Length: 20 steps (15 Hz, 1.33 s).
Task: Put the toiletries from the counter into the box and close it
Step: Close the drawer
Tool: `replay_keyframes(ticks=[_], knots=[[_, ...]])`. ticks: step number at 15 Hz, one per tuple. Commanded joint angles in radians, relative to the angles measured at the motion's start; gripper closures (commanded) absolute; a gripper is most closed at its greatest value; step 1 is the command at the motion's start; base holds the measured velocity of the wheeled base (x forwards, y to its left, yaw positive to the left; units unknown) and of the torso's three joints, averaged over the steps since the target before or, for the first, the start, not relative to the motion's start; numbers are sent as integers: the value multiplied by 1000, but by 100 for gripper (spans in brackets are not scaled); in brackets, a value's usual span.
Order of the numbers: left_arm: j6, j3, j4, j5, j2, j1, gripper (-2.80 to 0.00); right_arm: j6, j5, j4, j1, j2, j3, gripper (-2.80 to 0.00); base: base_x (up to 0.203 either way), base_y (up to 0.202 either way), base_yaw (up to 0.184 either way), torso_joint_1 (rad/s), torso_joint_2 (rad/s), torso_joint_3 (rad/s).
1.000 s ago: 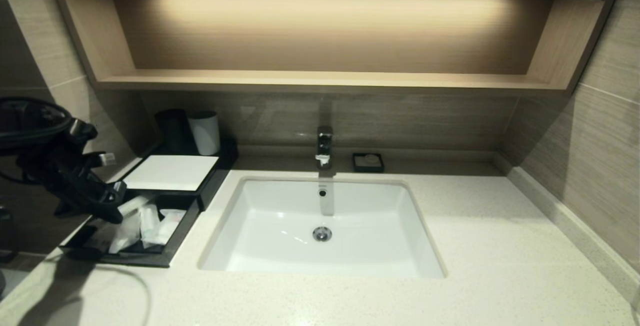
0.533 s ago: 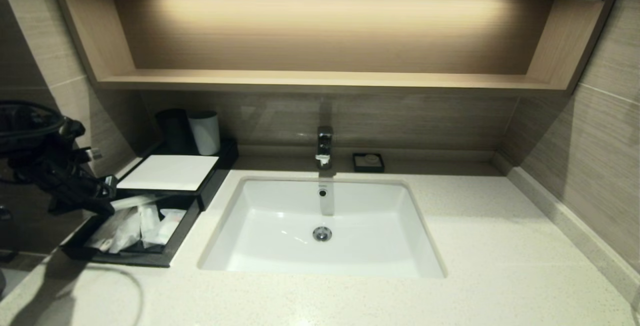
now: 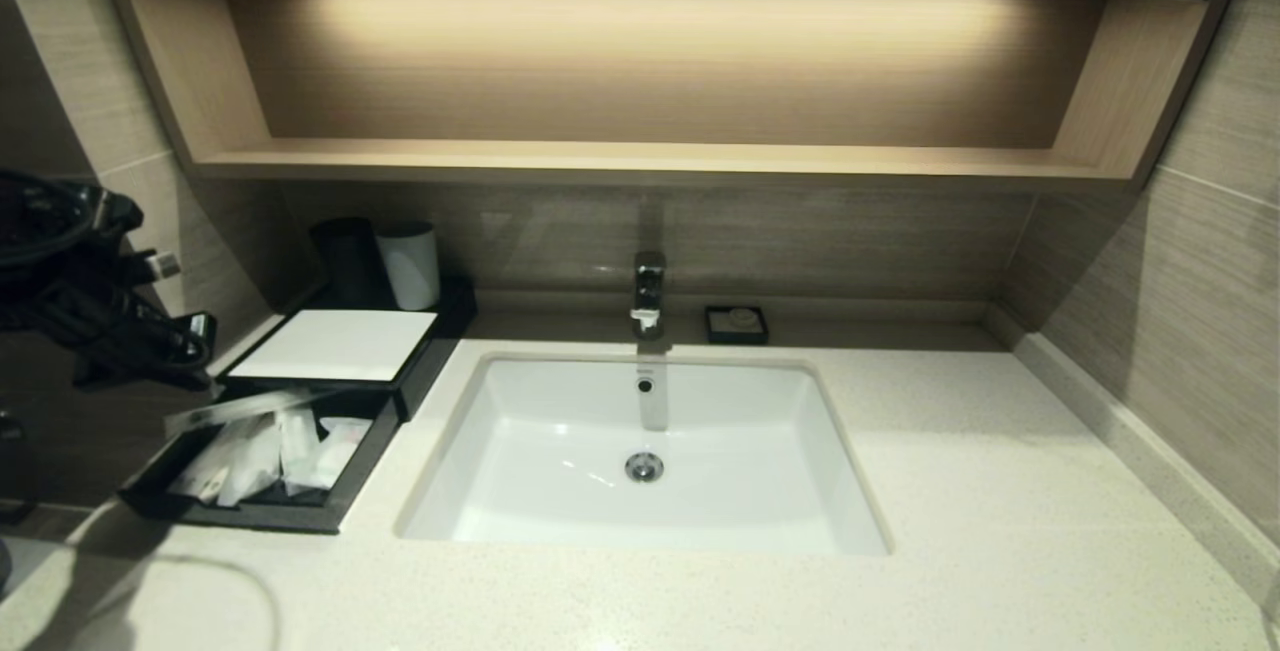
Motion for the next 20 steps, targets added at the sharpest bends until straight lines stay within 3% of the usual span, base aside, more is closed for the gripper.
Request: replay_keyframes(ticks=[1,3,10,14,20], knots=[[-3,-10,-26,54,16,20,0,1,0,0,0,2,0,0,0,0,0,0,0,0],[-5,-11,-45,86,53,25,0,1,0,0,0,2,0,0,0,0,0,0,0,0],[-6,1,-30,68,73,29,0,1,0,0,0,2,0,0,0,0,0,0,0,0],[-1,-6,75,-2,81,23,0,1,0,0,1,0,0,0,0,0,0,0,0,0],[11,2,156,-7,82,11,0,1,0,0,0,2,0,0,0,0,0,0,0,0]])
